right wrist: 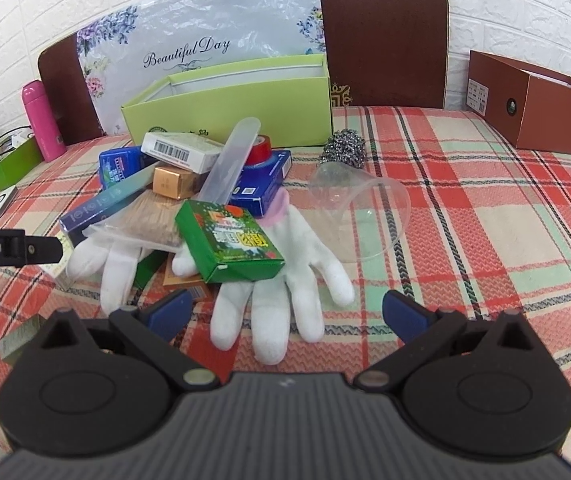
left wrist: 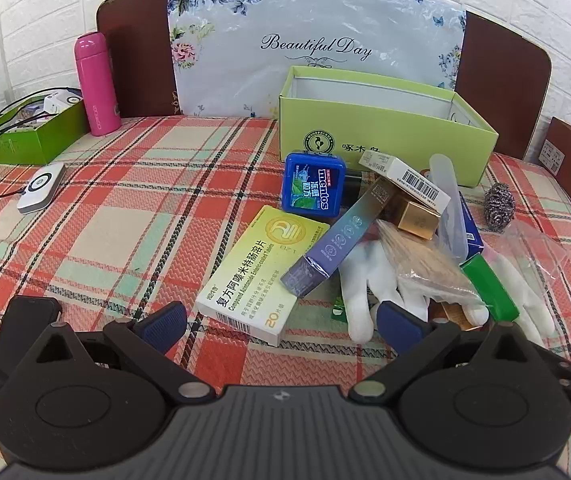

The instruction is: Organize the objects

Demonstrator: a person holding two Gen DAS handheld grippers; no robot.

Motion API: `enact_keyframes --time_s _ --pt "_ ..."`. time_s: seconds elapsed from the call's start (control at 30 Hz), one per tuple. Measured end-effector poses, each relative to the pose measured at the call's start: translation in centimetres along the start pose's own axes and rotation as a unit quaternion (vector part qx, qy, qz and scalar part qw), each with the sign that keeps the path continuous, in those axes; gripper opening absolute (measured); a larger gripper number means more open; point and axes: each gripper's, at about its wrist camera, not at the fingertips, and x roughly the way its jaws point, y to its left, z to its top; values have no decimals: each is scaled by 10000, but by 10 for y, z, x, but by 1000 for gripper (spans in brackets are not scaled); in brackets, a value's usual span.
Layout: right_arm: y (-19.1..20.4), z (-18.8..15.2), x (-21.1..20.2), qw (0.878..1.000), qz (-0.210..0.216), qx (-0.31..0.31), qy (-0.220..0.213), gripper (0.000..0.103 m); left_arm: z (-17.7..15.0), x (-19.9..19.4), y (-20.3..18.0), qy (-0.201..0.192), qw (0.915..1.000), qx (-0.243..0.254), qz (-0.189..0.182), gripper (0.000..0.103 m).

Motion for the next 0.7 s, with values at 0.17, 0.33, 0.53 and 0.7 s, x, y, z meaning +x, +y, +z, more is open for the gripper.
enact_keyframes --time_s 0.17,0.33,0.53,0.7 --pt "-1 -2 2 10000 -4 37 42 103 -1 2 0 33 10000 -15 -31 103" --pt "-2 -3 4 10000 15 56 70 103 -1 3 1 60 10000 -42 -42 103" --pt "-2 -3 6 9999 47 82 119 103 -2 6 3 112 9999 -88 -96 103" --pt "-2 -4 9 9998 62 87 156 103 -3 7 7 65 9995 -223 -218 103"
